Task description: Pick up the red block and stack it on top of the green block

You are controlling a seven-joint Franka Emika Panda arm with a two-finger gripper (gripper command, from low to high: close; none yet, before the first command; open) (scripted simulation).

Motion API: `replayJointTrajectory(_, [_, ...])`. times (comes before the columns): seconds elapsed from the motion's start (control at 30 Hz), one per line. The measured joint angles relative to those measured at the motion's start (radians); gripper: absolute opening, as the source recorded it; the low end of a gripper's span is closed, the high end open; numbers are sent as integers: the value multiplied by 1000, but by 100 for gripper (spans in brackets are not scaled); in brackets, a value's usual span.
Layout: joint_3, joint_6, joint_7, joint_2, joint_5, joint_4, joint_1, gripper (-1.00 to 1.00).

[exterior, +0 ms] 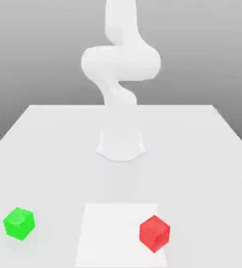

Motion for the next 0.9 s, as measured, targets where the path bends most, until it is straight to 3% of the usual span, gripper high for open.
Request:
replayJointTrajectory(0.53, [243, 268, 707, 586, -88, -190, -142, 0])
replayJointTrajectory(0.77, [247, 390, 984, 837, -110, -265, -102, 0])
replayJointTrajectory(0.9, [178, 500, 1073, 981, -200, -250, -50, 0])
